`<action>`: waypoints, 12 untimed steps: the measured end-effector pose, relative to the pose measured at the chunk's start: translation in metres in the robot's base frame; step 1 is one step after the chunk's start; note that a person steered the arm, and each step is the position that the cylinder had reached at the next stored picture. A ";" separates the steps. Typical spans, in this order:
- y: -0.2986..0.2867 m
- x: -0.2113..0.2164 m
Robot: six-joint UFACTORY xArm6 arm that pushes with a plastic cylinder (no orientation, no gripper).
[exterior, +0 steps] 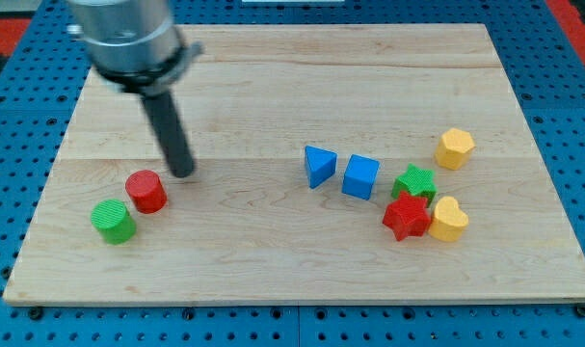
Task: Slide the blue triangle to the right of the red circle
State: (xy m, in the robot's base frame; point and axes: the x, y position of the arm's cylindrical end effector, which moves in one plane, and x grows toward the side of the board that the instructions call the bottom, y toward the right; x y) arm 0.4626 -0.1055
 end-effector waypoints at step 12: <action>0.167 -0.019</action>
State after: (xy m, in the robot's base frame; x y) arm 0.4432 0.0618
